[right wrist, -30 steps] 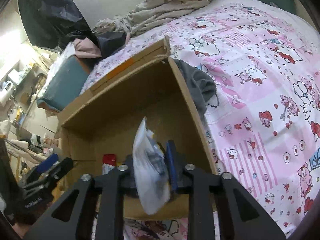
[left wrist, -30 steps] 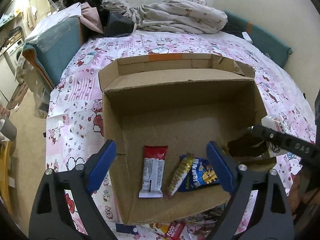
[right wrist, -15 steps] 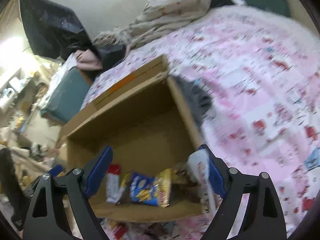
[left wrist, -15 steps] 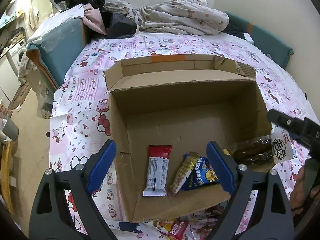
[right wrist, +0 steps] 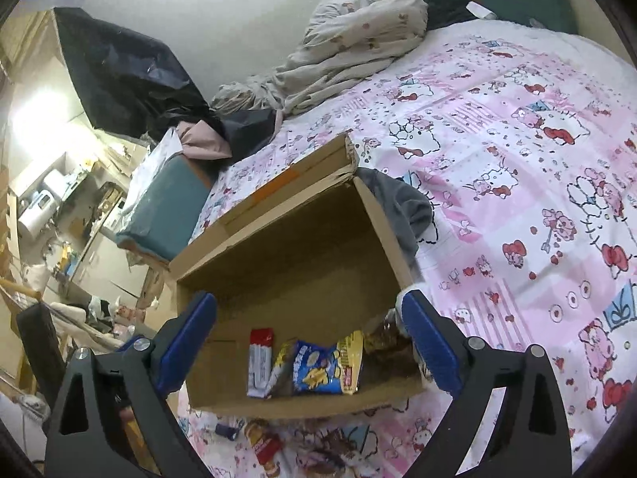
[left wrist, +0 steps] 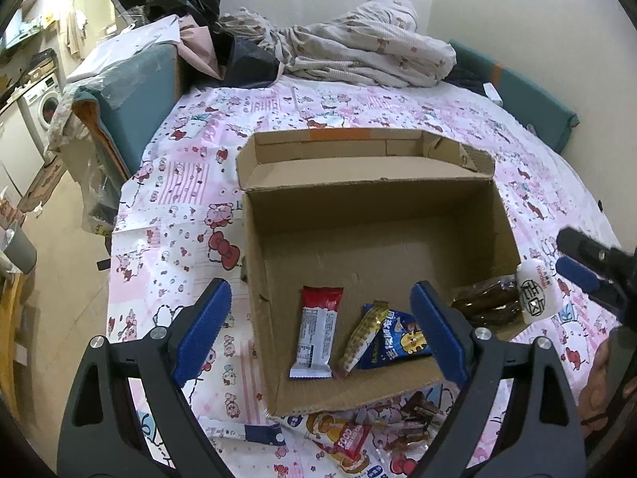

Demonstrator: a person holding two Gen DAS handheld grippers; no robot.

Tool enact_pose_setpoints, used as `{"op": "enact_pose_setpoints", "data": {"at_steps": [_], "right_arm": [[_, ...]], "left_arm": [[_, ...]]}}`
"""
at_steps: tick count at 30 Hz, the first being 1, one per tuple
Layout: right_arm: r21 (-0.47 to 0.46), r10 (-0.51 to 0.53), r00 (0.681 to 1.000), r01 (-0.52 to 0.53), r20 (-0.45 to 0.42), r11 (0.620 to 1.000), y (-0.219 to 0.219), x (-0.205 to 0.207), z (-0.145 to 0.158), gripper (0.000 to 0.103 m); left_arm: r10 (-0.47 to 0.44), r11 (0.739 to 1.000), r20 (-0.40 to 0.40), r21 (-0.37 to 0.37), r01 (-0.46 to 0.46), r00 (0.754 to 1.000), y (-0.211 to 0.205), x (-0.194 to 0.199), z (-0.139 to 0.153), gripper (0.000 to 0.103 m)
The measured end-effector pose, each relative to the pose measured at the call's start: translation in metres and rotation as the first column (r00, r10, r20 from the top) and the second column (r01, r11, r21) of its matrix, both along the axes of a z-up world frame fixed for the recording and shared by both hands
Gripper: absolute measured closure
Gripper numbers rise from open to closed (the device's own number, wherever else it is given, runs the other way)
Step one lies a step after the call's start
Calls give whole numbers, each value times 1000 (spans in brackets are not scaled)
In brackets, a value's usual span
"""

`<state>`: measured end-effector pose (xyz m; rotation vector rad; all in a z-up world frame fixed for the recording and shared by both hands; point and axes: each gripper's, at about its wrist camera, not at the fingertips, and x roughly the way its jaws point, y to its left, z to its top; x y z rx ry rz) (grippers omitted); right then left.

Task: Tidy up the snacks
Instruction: 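Withdraw both open tools from the box toward the snack pile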

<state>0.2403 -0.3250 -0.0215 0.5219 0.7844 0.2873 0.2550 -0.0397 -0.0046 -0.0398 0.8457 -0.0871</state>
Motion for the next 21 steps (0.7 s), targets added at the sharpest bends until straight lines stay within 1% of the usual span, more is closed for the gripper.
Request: {"op": "enact_pose_setpoints", "data": {"at_steps": [4, 8, 14, 17, 21], "right_arm": [[-28, 9, 1000, -9, 2, 1000, 2, -12, 3, 6], [-40, 11, 1000, -11, -20, 999, 4, -26, 0, 6], [-77, 36, 998, -39, -42, 996, 12, -48, -3, 6], [-89, 52, 997, -57, -64, 994, 17, -58, -7, 6], [-101, 72, 993, -81, -95, 992, 23, -70, -15, 6]], "left_arm": [[21, 1000, 6, -9, -21, 1000, 9, -12, 5, 13], [47, 998, -16, -33, -47, 999, 21, -23, 3, 13], [75, 996, -32, -44, -76, 997, 33, -42, 2, 13], [87, 995, -42, -44, -89, 995, 37, -50, 1, 13], [93, 995, -74, -34, -96, 993, 40, -61, -6, 13]]}}
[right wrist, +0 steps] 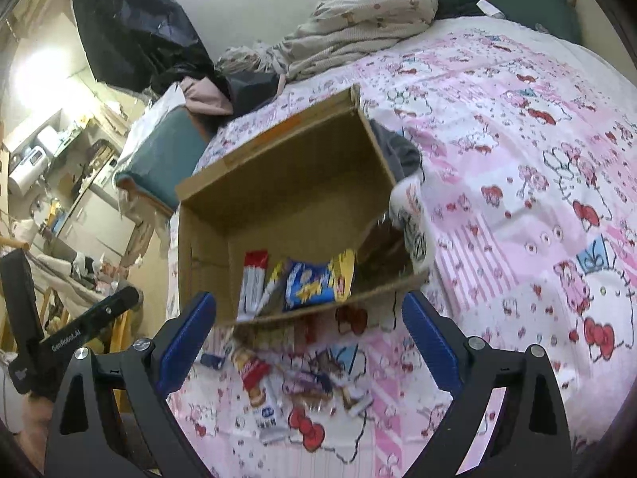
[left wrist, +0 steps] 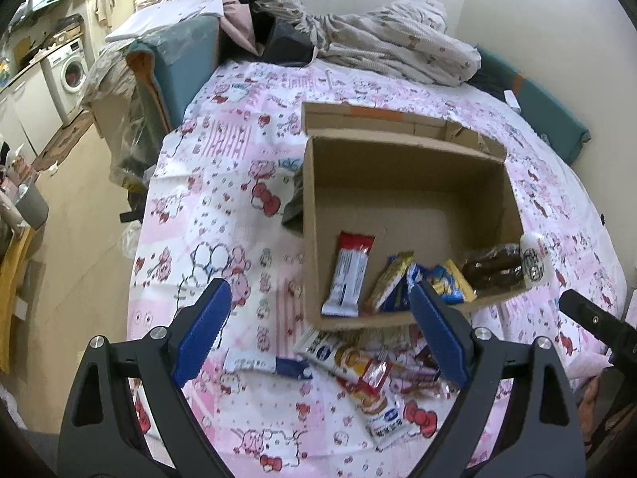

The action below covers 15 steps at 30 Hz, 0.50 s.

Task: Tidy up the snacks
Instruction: 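Withdraw both open tools from the box toward the snack pile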

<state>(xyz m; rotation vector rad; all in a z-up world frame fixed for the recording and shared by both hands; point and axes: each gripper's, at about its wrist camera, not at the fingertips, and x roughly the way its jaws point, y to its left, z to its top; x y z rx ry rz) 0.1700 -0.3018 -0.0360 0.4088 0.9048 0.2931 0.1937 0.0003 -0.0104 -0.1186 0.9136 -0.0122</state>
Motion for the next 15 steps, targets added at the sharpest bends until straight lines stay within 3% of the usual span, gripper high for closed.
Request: {"op": "enact_pose_setpoints", "data": {"at_steps": [15], "right_arm": [[-100, 46, 974, -70, -224, 993, 14, -14, -53, 6]], "left_arm": [[18, 999, -151, -25, -22, 988, 4, -30, -35, 13]]}}
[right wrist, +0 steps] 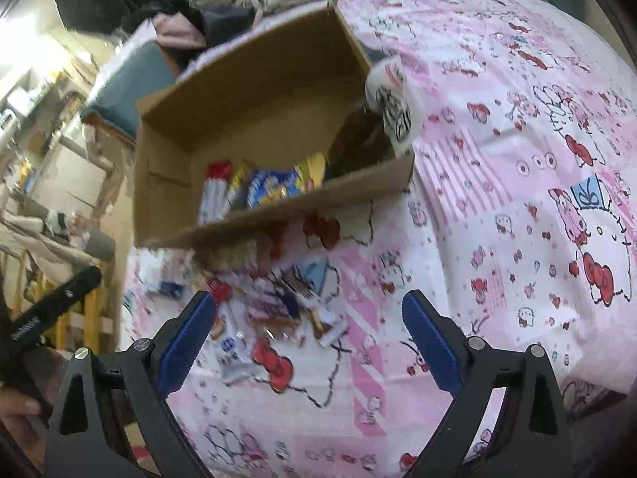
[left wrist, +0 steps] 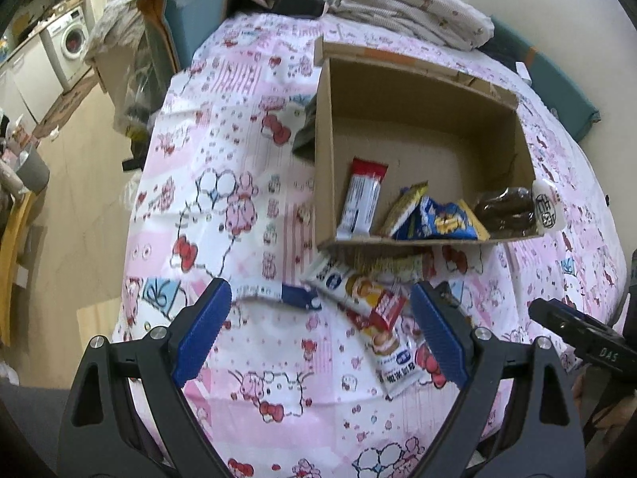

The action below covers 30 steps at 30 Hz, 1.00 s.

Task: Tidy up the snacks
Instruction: 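Withdraw both open tools from the box toward the snack pile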

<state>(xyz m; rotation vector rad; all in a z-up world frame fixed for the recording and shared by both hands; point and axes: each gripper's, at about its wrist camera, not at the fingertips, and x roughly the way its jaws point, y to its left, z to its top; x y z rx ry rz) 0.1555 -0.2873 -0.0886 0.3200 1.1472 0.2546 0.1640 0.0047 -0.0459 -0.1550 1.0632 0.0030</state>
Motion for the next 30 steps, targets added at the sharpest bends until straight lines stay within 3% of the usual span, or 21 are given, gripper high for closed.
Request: {"op": "enact_pose_setpoints", "data": {"at_steps": [13, 17, 23, 28, 30], "right_arm": [[-22, 38, 999, -38, -37, 999, 13, 1, -7, 6], [-5, -27, 998, 26, -52, 1000, 0, 5, -10, 6], [79, -165, 976, 177, -139, 981, -29, 14, -25, 6], [94, -193, 968, 210, -159, 973, -34, 17, -29, 6], [89, -186, 970, 201, -153, 976, -33, 18, -28, 6]], "left_arm": [[2, 1000, -92, -21, -4, 996, 1, -1, -24, 13], [64, 998, -74, -16, -65, 995, 13, 2, -22, 13], [136, 986, -118, -83, -146, 984, 34, 6, -33, 15], [131, 983, -164, -104, -149, 978, 29, 12, -47, 18], [193, 971, -169, -109, -213, 966, 39, 19, -51, 18]]}}
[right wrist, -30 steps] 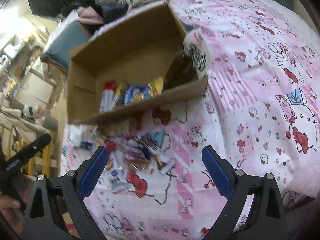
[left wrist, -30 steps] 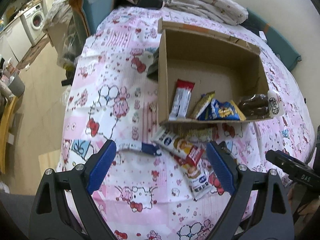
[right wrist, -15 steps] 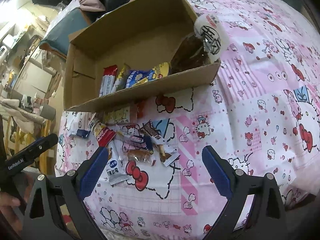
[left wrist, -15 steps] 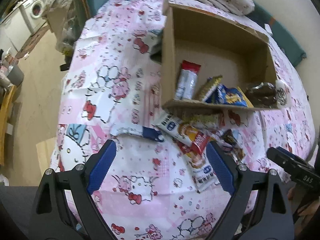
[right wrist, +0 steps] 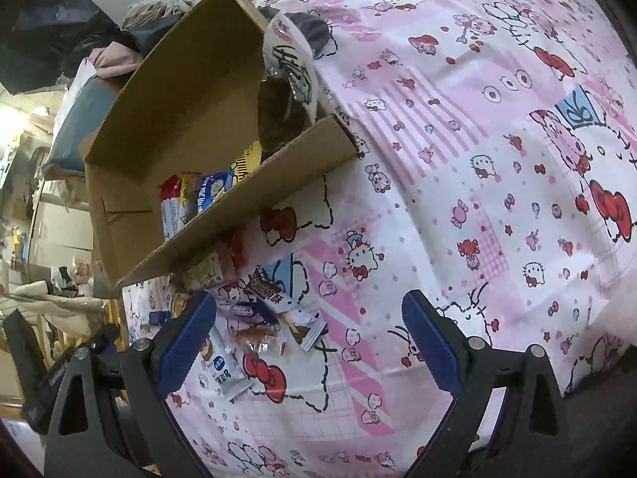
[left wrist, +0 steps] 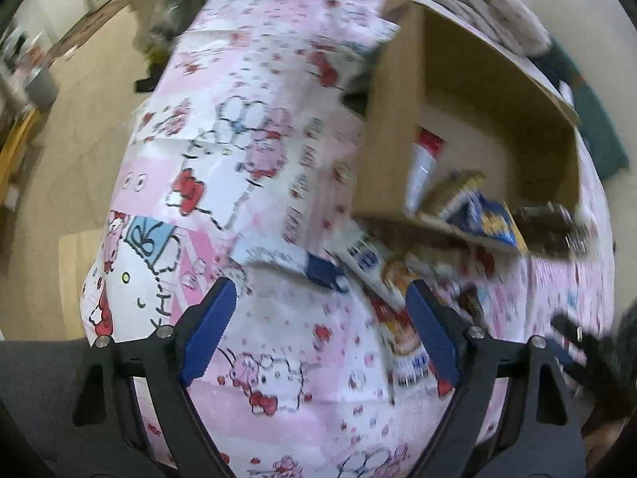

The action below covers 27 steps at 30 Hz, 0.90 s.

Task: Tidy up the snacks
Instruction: 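Withdraw both open tools from the box toward the snack pile, then grasp the white wrapped bar with the left tool while the right tool grasps the brown chocolate bar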

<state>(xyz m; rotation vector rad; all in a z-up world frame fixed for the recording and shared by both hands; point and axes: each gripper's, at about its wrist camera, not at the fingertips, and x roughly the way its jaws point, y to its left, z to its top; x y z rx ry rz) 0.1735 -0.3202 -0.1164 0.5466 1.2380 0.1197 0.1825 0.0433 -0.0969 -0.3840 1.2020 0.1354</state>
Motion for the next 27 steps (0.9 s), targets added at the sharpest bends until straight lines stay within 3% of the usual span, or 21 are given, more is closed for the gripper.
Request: {"op": "enact_pose_setpoints", "data": {"at_steps": [2, 6, 9, 14, 20, 24, 27], "right_arm": [[-6, 9, 1000, -9, 0, 1000, 2, 0, 0, 6], [-7, 21, 1000, -21, -3, 1000, 5, 2, -2, 6], [-9, 19, 1000, -19, -4, 1000, 5, 3, -3, 6], [-9, 9, 1000, -9, -7, 1000, 2, 3, -4, 6], [-9, 7, 1000, -7, -5, 1000, 2, 2, -3, 6], [-19, 24, 1000, -24, -7, 1000, 7, 4, -4, 6], [-43, 33, 999, -33, -3, 999, 9, 3, -3, 6]], "left_arm": [[79, 997, -14, -10, -79, 997, 16, 9, -8, 20], [216, 973, -107, -57, -223, 970, 39, 25, -37, 54], [226, 965, -167, -95, -244, 960, 32, 27, -57, 54], [184, 979, -194, -46, -197, 963, 13, 29, -66, 54], [180, 981, -159, -46, -190, 971, 9, 16, -50, 54], [238, 968, -150, -47, -247, 960, 8, 1, -40, 54], [244, 959, -188, -99, -266, 951, 4, -1, -48, 54]]}}
